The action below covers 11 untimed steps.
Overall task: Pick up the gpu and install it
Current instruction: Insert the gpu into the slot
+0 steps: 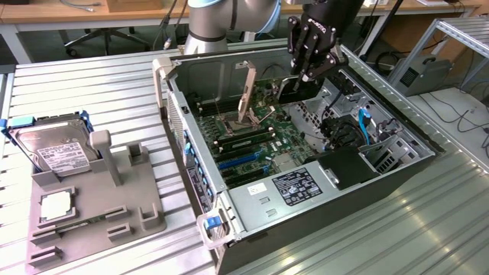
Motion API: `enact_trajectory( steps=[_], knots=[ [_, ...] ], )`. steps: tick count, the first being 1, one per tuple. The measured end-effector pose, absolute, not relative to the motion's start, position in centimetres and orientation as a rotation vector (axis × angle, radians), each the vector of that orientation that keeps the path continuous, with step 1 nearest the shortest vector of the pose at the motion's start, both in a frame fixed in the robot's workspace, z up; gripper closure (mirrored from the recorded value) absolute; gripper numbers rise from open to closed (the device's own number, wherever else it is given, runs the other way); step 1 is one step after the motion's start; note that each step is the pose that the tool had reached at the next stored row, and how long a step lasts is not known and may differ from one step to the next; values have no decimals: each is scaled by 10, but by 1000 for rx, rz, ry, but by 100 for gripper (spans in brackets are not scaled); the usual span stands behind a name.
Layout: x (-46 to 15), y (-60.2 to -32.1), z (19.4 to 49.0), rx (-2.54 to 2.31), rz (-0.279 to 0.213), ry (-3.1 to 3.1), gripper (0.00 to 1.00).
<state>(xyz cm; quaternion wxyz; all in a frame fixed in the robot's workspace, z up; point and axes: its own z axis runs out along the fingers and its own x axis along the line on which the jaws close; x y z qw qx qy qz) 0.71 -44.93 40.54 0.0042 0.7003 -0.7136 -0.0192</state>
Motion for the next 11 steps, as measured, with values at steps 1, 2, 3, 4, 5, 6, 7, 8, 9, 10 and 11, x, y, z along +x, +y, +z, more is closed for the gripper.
enact_trajectory(
  steps=[1,2,3,4,5,6,7,8,9,10,11],
  knots=[
    [6,-449,405,2194,-60,-2236,73],
    [5,-449,405,2194,-60,-2236,73],
    [4,-449,405,2194,-60,-2236,73],
    [4,-449,404,2195,-59,-2236,73],
    [3,-449,404,2195,-59,-2236,73],
    [2,-449,404,2195,-59,-2236,73],
    [1,-449,404,2195,-59,-2236,73],
    [0,-449,403,2195,-59,-2236,73],
    [-2,-449,403,2195,-58,-2237,73],
    [-2,-449,403,2195,-58,-2237,73],
    [-3,-449,403,2195,-58,-2237,73]
  ],
)
